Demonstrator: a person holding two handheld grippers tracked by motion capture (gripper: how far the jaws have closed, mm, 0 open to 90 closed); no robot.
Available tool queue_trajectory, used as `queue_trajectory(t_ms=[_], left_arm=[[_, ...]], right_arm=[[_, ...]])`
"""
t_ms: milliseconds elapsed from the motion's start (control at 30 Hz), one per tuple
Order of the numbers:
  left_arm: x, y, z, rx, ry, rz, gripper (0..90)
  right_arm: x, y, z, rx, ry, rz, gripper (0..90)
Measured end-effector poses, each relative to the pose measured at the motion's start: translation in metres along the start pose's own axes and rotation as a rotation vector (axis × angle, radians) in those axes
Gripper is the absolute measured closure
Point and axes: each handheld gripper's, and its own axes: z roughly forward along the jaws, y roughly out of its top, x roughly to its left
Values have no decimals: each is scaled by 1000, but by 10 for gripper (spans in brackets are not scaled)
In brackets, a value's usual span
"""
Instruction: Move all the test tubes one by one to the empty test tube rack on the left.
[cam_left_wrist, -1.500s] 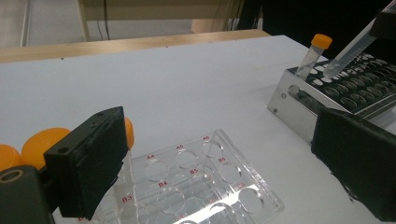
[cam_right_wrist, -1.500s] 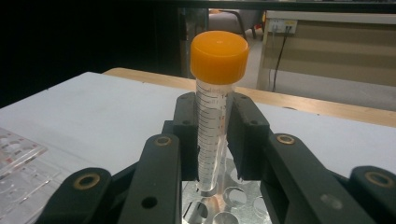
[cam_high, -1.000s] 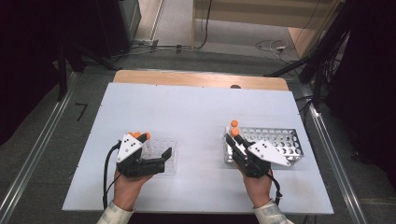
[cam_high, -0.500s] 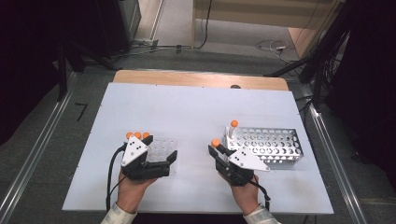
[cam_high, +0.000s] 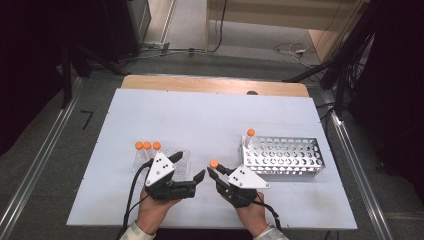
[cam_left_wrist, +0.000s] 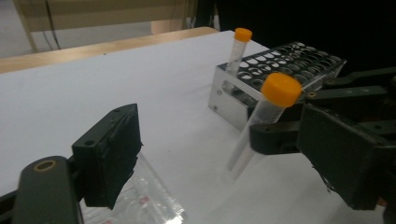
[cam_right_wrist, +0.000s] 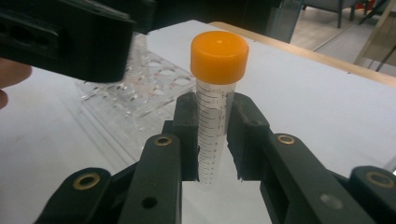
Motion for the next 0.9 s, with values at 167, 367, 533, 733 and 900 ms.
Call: queue_trajectory(t_ms=[167, 367, 533, 733, 900], left_arm=[[-7, -1, 3, 4, -30, 20, 219], [-11, -2, 5, 0, -46, 39, 316], [-14, -3, 7, 11, -66, 57, 367], [-16, -4, 9, 14, -69, 65, 448], [-17, -5, 10, 15, -65, 68, 564]], right_arm=[[8, -1, 3, 14, 29, -15, 720], [15, -2, 5, 28, 56, -20, 720], [17, -2, 5, 28, 65, -24, 720], [17, -2, 5, 31, 67, -18, 720], [18, -3, 6, 37, 74, -11, 719]])
